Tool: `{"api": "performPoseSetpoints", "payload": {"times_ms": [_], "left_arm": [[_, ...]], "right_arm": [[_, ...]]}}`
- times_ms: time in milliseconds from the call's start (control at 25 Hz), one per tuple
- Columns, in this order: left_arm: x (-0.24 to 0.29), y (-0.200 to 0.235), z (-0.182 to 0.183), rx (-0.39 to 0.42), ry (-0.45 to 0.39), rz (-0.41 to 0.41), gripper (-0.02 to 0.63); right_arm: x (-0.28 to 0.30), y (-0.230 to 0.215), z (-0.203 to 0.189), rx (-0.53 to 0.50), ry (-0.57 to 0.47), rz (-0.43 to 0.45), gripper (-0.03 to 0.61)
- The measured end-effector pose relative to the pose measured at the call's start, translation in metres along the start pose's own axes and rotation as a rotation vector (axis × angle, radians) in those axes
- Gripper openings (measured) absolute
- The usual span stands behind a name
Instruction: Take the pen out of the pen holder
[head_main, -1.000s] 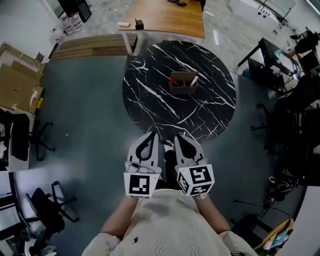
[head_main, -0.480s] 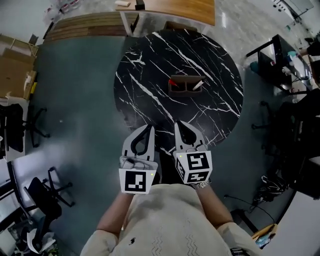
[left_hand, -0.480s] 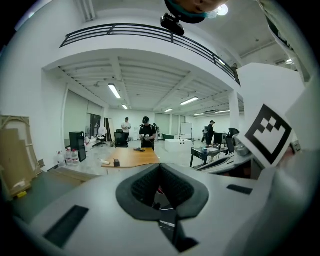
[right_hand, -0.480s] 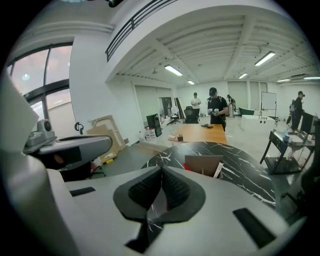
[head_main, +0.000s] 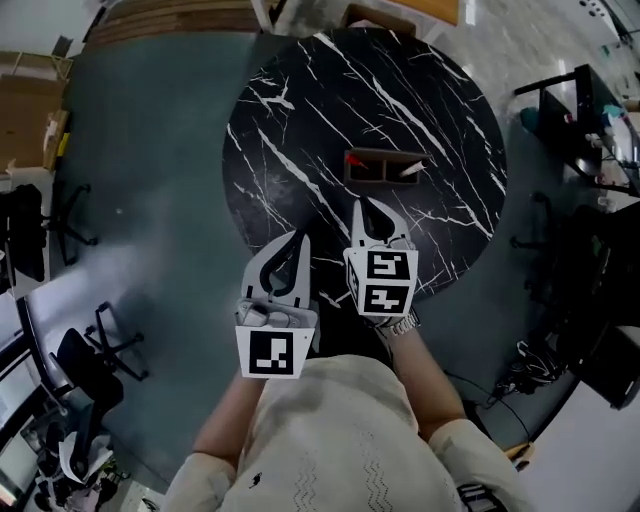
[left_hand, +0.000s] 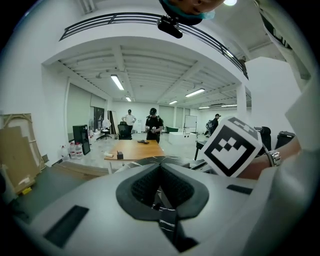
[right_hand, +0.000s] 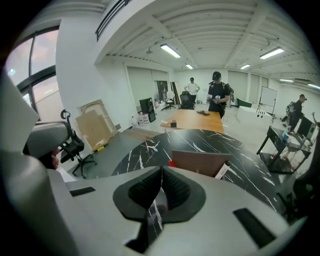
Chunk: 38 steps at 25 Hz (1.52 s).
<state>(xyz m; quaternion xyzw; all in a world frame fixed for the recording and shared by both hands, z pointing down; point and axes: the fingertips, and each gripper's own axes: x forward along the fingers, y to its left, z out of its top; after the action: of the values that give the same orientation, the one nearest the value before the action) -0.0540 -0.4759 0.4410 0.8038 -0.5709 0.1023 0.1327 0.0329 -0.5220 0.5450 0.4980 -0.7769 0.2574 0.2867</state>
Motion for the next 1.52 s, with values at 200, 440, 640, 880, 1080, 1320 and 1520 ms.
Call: {"api": "performPoseSetpoints", "payload": {"times_ms": [200, 440, 640, 880, 1080, 1320, 1520], "left_arm": [[0.022, 0.002, -0.012, 0.218, 0.110, -0.072, 0.009], [0.037, 0.007, -0.024, 0.169, 0.143, -0.069, 0.011], [0.041, 0.015, -0.033, 0.130, 0.154, -0.053, 0.009], [0.037, 0.031, -0.042, 0.097, 0.170, -0.010, 0.011], [0.025, 0.045, -0.049, 0.034, 0.174, 0.051, 0.011], [0.014, 0.058, -0.051, -0.030, 0.158, 0.106, 0.011], [0.002, 0.064, -0.053, -0.087, 0.148, 0.149, 0.009]], "right_arm": [[0.048, -0.007, -0.003, -0.044, 0.073, -0.005, 0.018], [0.085, -0.015, -0.006, -0.050, 0.128, -0.025, 0.018], [0.099, -0.017, -0.014, -0.098, 0.160, -0.084, 0.027], [0.114, -0.019, -0.016, -0.078, 0.171, -0.164, 0.115], [0.121, -0.022, -0.011, -0.076, 0.152, -0.238, 0.115], [0.124, -0.027, -0.008, -0.050, 0.133, -0.326, 0.115], [0.125, -0.029, -0.009, -0.052, 0.118, -0.404, 0.114]]}}
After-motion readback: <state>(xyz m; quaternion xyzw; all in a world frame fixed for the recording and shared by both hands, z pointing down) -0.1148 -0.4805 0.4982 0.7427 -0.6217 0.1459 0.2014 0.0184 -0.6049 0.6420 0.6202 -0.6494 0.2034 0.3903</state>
